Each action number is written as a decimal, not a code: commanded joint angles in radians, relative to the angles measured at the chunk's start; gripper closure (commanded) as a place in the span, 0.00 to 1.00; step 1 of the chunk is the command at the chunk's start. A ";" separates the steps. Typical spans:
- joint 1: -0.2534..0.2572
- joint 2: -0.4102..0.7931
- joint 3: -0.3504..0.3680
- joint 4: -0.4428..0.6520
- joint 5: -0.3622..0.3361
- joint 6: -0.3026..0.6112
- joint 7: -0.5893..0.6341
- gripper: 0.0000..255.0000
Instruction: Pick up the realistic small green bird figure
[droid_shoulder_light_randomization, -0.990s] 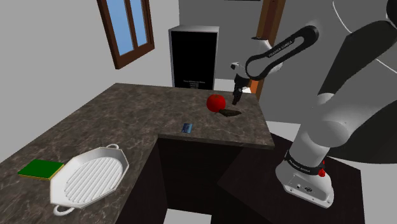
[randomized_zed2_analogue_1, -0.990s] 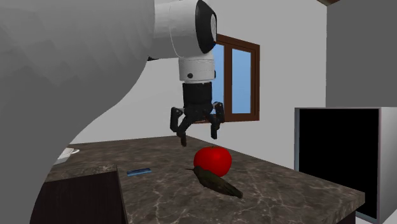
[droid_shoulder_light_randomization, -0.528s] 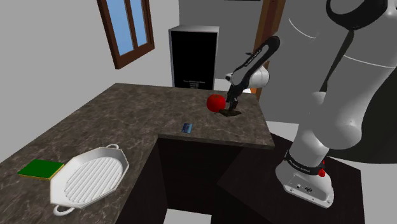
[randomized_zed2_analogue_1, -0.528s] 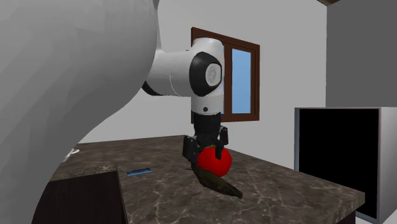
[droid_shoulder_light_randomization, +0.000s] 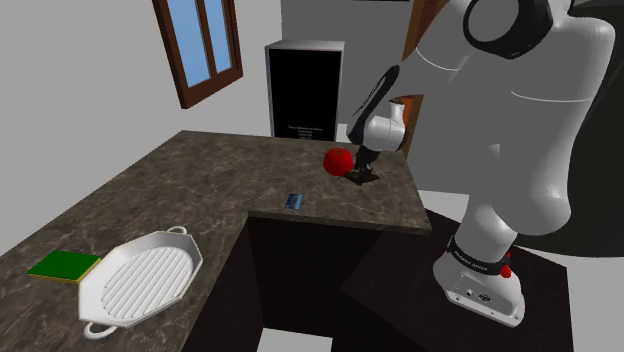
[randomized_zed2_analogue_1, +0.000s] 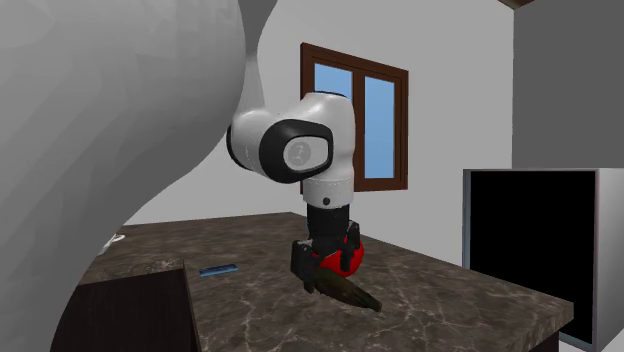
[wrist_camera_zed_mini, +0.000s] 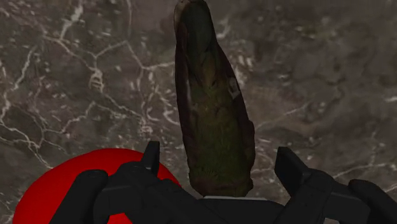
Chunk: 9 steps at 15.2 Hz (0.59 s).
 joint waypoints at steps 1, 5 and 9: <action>-0.011 0.008 0.015 0.002 0.035 0.003 -0.028 0.00; -0.010 0.006 0.015 -0.001 0.035 0.005 -0.027 1.00; -0.011 0.007 0.016 0.000 0.038 0.005 -0.030 1.00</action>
